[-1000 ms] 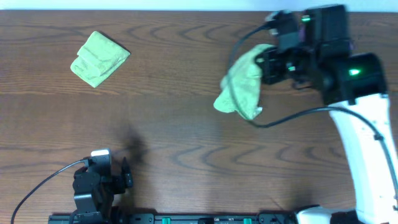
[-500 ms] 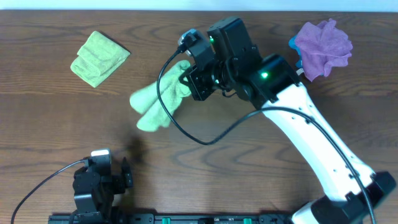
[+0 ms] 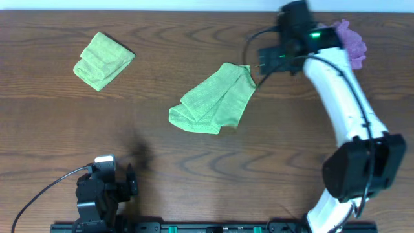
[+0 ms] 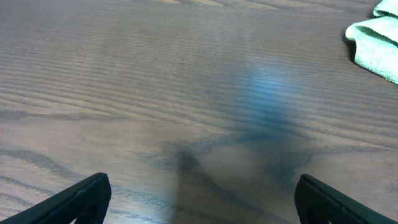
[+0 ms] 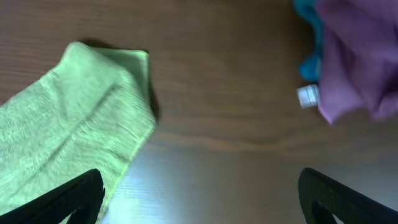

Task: Fold the cloth

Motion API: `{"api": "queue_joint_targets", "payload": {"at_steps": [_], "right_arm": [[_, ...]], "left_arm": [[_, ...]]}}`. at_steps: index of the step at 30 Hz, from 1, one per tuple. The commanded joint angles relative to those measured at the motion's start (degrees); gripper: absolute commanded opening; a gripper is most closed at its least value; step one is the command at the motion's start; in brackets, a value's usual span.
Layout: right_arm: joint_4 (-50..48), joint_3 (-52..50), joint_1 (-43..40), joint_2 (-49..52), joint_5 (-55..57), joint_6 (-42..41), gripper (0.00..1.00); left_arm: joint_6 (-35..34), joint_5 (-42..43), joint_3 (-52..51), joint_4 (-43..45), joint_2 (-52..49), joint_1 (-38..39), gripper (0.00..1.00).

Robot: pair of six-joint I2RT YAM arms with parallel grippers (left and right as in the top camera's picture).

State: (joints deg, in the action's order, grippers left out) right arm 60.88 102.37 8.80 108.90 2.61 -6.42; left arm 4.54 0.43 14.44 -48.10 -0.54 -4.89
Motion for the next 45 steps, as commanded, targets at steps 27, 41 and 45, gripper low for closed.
{"api": "queue_joint_targets", "payload": {"at_steps": [27,41,45], "right_arm": [[-7.6,-28.5,5.6,-2.3,-39.9,-7.2,0.86],[-15.6,-35.1,9.0,-2.1,-35.4,-11.9,0.84],[-18.3,-35.4,9.3,-2.0,-34.5,-13.4,0.83]], "left_arm": [[0.6,11.8,-0.4,2.1,0.3,-0.3,0.95],[0.6,15.8,-0.4,2.1,0.3,-0.3,0.95],[0.6,15.8,-0.4,2.1,0.3,-0.3,0.95]]}}
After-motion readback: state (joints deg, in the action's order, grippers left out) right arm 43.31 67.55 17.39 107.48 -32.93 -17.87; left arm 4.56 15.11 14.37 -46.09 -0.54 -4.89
